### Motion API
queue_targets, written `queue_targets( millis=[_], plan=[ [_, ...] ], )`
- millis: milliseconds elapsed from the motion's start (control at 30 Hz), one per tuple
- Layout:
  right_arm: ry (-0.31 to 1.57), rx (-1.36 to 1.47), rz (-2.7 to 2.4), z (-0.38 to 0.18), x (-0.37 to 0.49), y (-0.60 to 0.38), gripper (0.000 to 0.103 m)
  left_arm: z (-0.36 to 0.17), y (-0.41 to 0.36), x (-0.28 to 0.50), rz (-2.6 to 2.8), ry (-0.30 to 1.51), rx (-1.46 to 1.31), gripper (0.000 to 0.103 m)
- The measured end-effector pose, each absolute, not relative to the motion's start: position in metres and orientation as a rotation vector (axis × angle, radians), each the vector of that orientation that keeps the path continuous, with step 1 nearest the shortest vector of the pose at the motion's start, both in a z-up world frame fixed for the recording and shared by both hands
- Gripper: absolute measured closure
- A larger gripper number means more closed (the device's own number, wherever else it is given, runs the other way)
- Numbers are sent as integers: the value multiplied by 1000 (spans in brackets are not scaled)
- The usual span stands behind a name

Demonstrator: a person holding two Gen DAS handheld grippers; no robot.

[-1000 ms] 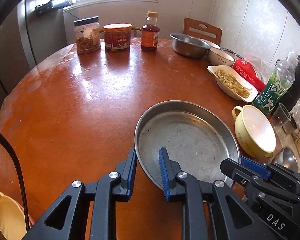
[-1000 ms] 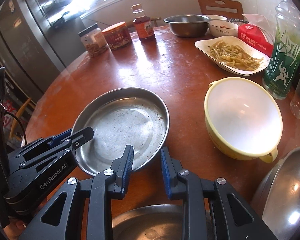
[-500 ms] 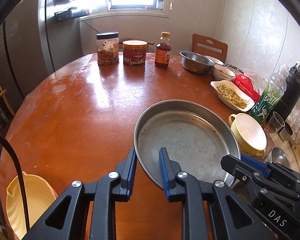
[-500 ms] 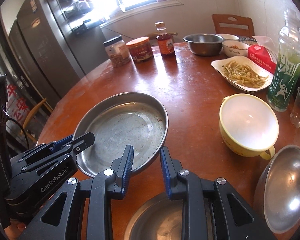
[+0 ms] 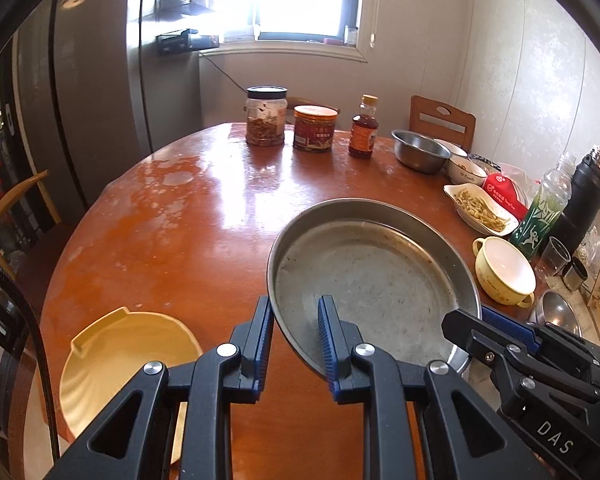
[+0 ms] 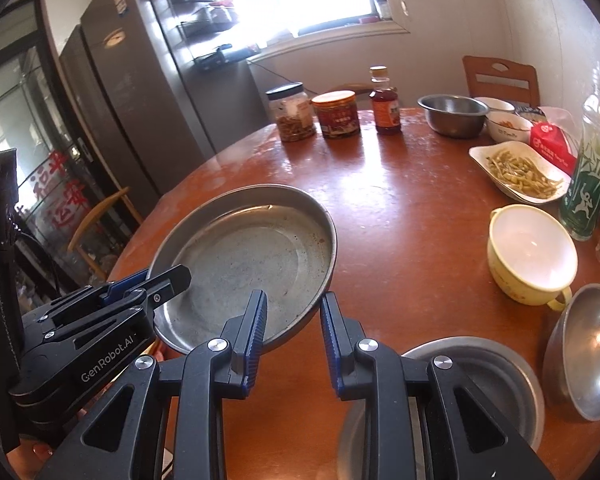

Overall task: Organize plates and bowls
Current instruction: 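Carry the silver pan over the yellow plate and lower it on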

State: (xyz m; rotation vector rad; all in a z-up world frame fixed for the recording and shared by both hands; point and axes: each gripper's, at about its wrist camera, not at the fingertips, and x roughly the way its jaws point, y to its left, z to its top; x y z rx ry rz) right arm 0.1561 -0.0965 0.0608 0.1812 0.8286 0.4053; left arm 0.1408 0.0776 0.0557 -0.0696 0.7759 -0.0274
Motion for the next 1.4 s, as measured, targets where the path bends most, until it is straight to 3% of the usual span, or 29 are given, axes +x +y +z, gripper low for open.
queue_targets(
  millis=[933,1400],
  plan=[
    [747,39,666,76,125,30,75,68,191,72,210,687,-156,80],
    [816,-38,714,44,121,84,74,33,236,69,256,745,-211,80]
  ],
)
